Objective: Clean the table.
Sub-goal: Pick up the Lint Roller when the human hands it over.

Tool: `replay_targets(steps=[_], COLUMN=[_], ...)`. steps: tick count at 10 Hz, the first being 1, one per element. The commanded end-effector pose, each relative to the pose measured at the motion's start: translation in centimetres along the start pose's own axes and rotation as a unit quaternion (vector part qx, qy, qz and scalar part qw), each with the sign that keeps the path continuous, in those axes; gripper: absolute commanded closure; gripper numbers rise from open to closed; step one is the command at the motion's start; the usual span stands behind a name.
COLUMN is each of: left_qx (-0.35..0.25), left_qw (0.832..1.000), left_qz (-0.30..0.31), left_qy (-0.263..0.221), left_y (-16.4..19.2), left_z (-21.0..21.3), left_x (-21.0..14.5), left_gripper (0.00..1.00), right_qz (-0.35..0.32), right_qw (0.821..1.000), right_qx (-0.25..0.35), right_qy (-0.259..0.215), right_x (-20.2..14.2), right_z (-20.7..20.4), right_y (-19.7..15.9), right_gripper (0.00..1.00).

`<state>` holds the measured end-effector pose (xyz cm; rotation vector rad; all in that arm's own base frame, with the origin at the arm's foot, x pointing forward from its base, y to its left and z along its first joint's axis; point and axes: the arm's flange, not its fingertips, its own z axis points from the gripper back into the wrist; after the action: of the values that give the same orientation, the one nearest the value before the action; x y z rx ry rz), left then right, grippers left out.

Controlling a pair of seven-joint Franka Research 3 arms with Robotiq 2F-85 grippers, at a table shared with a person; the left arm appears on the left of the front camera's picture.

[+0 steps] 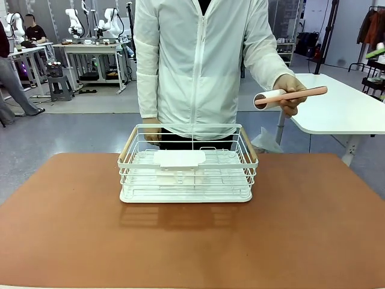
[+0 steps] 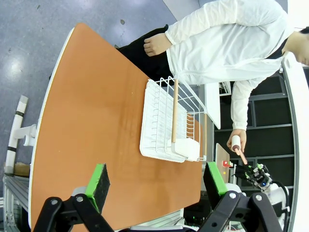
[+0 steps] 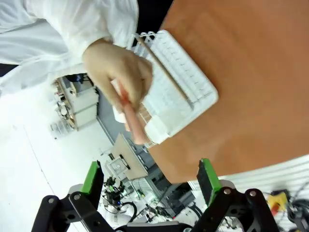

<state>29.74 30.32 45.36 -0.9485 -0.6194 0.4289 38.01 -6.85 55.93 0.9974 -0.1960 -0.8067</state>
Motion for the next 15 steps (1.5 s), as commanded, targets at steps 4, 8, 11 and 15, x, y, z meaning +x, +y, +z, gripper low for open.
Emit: replay_targets(steps=[4, 8, 11, 15], left_qx=[-0.011, -0.011, -0.011, -0.011], left_qw=[1.000, 1.000, 1.000, 1.000], left_qz=[-0.007, -0.007, -0.007, -0.007], left_qy=[-0.003, -0.003, -0.003, -0.003], left_y=[0.0, 0.0, 0.0, 0.0], left_z=[0.4, 0.4, 0.4, 0.4], left_x=[0.0, 0.0, 0.0, 0.0], left_gripper=[0.00, 0.00, 0.00, 0.00], right_qz=[-0.019, -0.014, -0.011, 0.017], right_qw=[0.999, 0.999, 0.998, 0.996], right_qx=[0.021, 0.040, 0.053, 0.076], right_qy=[-0.029, -0.026, -0.019, -0.040], right_x=[-2.3, -1.7, -1.1, -0.2], right_z=[-8.2, -10.2, -11.7, -12.1], right_y=[-0.3, -1.3, -1.7, -2.0], right_gripper=[0.00, 0.00, 0.03, 0.43])
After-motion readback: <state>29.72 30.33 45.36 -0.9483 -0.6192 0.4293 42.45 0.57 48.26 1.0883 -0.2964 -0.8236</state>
